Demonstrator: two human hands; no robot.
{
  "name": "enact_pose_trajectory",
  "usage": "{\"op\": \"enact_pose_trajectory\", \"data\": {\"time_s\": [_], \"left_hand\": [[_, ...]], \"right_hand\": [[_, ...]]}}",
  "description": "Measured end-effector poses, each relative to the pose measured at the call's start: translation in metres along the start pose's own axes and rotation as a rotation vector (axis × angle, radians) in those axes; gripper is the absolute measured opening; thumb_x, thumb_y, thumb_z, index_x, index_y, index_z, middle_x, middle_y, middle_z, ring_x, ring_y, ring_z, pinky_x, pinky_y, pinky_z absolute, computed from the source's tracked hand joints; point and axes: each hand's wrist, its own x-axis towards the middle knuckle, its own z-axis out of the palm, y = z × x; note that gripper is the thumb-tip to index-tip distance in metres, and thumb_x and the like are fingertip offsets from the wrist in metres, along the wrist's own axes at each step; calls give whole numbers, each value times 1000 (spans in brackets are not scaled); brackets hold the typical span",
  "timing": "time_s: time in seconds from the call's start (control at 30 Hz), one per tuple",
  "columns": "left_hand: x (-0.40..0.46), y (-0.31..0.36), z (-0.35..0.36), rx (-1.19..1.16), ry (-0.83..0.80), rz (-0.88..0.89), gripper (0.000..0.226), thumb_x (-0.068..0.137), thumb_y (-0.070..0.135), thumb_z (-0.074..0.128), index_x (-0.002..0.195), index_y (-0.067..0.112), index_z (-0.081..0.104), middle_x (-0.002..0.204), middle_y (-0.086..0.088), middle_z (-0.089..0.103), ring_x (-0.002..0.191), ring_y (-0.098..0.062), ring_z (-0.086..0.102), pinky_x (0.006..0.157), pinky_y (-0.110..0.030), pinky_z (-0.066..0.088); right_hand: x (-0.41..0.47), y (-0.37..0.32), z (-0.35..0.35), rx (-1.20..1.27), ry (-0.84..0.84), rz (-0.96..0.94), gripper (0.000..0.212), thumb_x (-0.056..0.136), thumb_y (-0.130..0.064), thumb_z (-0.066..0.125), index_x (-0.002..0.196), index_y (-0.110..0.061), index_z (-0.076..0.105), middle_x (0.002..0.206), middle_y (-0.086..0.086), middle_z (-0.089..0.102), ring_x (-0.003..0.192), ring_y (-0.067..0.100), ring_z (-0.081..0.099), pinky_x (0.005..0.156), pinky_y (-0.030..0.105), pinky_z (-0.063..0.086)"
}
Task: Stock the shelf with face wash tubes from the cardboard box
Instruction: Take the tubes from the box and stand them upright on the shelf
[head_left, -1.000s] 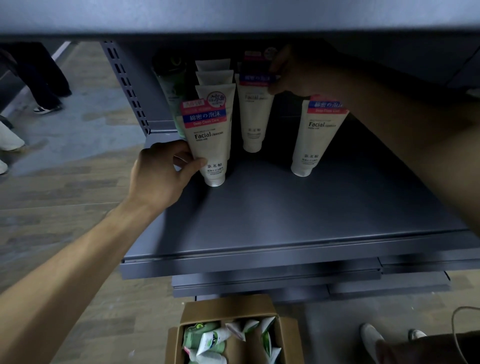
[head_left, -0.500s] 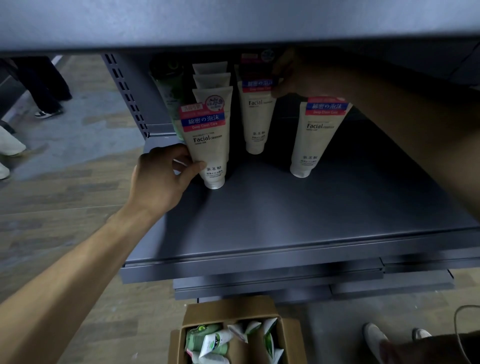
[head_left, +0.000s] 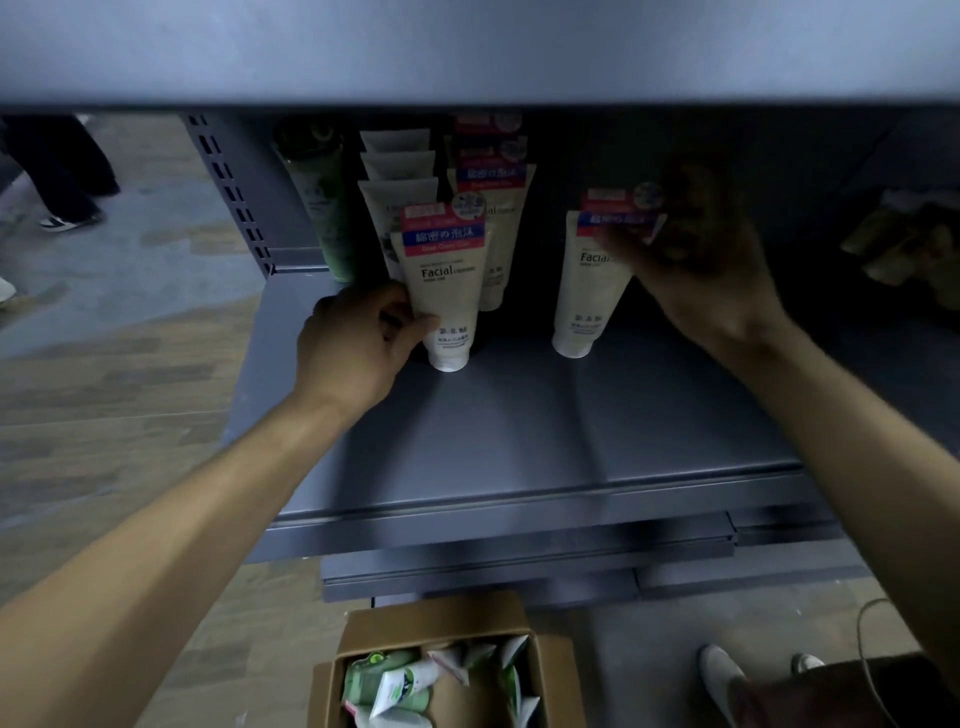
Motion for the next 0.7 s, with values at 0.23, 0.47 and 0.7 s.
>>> {"op": "enact_pose_trajectory", "data": {"time_s": [0.23,0.47,0.7], "left_hand": [[16,17,16,-29,-41,-62,21,88,42,65,92,21,69,82,12,69,80,-15,68,77,-37,54],[21,24,25,-103,-55,-96,21,89,35,66,95,14,67,90,5,71,74,-19,69,74,-42,56],[26,34,27,-130,-86,-100,23,90,33,66,98,11,67,87,5,70,66,-12,68,72,-38,57]], "right_hand": [[-26,53,11,-96,-197,194,67,70,-32,86,127,-20,52,117,-9,66,105,8,66,90,32,56],[-26,57,17,-196,-167,134,51,78,-29,81,121,-13,59,112,-3,70,95,9,68,81,21,55],[-49,50,10,-169,-245,122,51,79,-33,79,124,-19,59,111,-12,68,97,-2,66,81,12,52]]}}
